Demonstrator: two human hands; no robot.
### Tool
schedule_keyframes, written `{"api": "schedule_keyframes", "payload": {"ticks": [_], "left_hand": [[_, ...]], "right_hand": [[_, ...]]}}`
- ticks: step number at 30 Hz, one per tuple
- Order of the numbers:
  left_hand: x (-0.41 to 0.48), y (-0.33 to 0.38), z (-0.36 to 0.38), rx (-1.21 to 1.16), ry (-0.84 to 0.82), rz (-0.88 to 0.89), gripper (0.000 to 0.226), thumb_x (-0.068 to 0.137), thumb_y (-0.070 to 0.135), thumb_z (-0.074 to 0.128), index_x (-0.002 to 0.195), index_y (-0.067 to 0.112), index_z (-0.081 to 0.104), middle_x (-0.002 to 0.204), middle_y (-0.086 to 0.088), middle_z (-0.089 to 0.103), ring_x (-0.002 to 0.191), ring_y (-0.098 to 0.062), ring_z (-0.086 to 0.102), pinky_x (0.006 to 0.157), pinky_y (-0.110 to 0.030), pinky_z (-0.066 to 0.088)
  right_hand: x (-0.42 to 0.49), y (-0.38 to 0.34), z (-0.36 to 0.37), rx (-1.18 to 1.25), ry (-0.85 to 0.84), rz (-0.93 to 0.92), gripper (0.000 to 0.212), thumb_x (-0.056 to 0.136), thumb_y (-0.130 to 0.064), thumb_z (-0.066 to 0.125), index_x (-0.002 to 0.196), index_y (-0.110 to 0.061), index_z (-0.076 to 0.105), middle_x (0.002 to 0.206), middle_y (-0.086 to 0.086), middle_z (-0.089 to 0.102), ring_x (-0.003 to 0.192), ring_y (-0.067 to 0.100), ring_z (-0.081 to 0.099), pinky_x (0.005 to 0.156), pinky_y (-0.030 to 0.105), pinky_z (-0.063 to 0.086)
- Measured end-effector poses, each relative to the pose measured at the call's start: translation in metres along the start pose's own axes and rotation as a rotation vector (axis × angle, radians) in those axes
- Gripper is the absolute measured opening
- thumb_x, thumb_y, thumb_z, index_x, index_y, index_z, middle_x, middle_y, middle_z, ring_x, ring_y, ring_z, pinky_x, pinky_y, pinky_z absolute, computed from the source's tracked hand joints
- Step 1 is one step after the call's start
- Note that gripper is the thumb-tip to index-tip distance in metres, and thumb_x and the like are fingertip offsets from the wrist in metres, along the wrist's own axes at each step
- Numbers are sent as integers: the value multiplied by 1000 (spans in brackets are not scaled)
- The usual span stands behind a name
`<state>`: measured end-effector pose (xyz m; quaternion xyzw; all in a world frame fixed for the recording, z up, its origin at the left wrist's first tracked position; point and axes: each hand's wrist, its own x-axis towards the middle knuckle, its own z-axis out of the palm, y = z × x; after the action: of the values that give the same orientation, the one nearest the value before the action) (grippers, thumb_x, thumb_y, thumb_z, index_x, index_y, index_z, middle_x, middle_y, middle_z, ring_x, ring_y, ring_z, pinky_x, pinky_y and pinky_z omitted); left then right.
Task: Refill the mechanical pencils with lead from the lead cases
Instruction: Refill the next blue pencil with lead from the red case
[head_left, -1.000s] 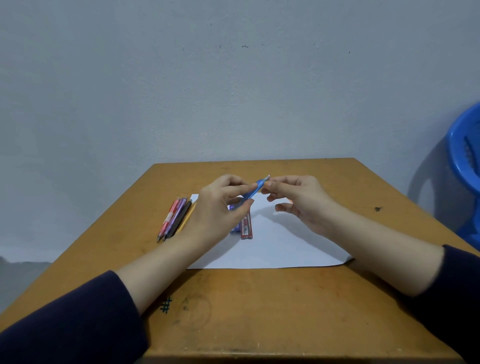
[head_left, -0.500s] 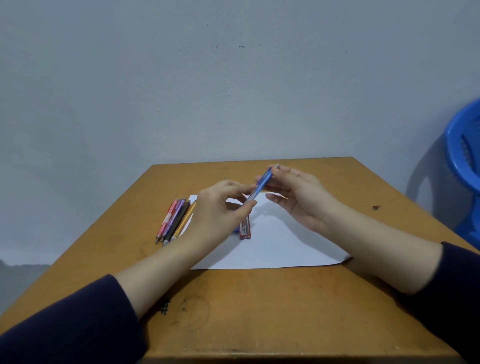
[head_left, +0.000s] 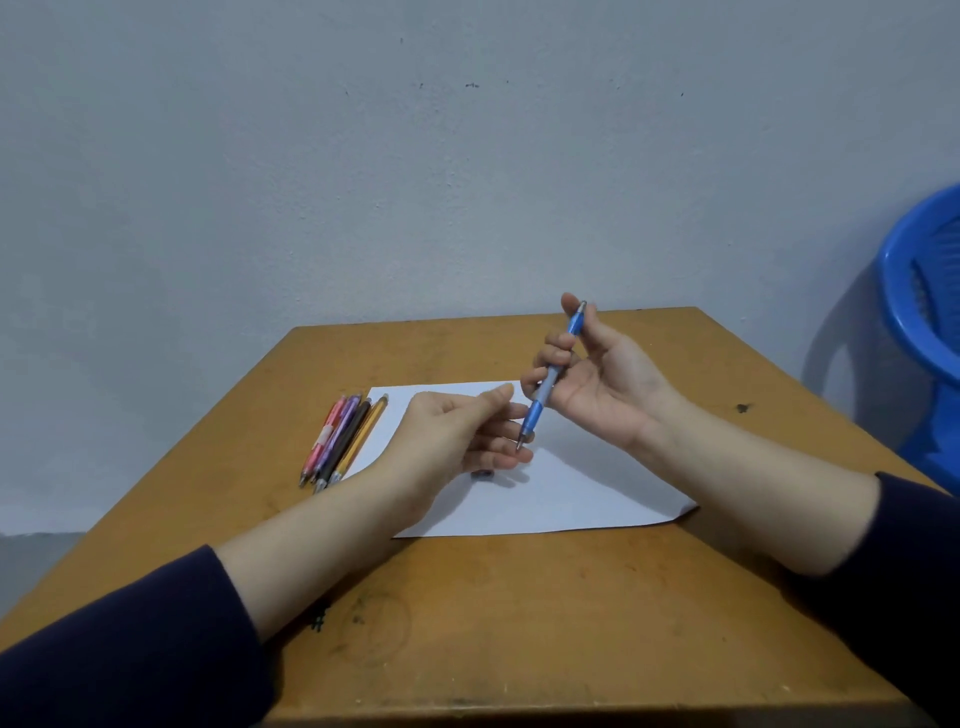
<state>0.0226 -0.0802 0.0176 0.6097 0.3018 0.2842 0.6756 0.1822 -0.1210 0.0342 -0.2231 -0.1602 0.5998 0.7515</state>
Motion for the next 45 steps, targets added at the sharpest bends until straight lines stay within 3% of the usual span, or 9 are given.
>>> {"api": "schedule_keyframes", "payload": {"ticks": [3,6,12,22,27,45], "left_hand": [[-2,4,2,-112,-81,-171,44,98,33,48,101,-7,66,86,-22,71,67,-26,71,60,-26,59],[-6,5,3,-149,-214,-326,61,97,46,39,103,-9,66,89,-26,70,69,-30,71,65,-30,59],[-7,6,2,-162,-348,-463,78,92,60,33,103,-9,65,89,-27,69,73,-35,71,66,-33,60],[-5,5,0,-180,-414,-483,82,85,64,36,96,-10,70,89,-28,68,74,-36,70,68,-35,59],[-5,6,0,-178,-428,-479,81,75,63,43,95,-11,70,88,-28,68,72,-36,70,65,-34,60],[-6,6,-1,-165,-447,-479,83,75,64,43,97,-11,69,89,-29,68,72,-36,70,66,-34,60]], "right_hand": [[-3,-1,-1,62,49,38,43,97,-43,39,72,-11,56,51,-2,28,44,12,25,54,24,25],[-5,-4,-3,72,74,56,51,92,-45,38,53,-13,39,47,-4,21,39,13,19,44,23,22],[-8,-9,-1,62,94,8,48,87,-40,36,46,-18,25,39,-4,16,33,13,14,41,19,13],[-9,-7,-1,35,99,-38,32,70,-22,37,42,-18,23,37,-4,14,30,14,14,38,19,11],[-8,-7,-2,36,111,-41,35,74,-27,38,43,-18,22,38,-4,14,30,14,14,37,19,11],[-7,-8,-4,50,151,-49,32,71,-22,35,43,-17,23,38,-4,14,31,13,13,40,18,10]]}}
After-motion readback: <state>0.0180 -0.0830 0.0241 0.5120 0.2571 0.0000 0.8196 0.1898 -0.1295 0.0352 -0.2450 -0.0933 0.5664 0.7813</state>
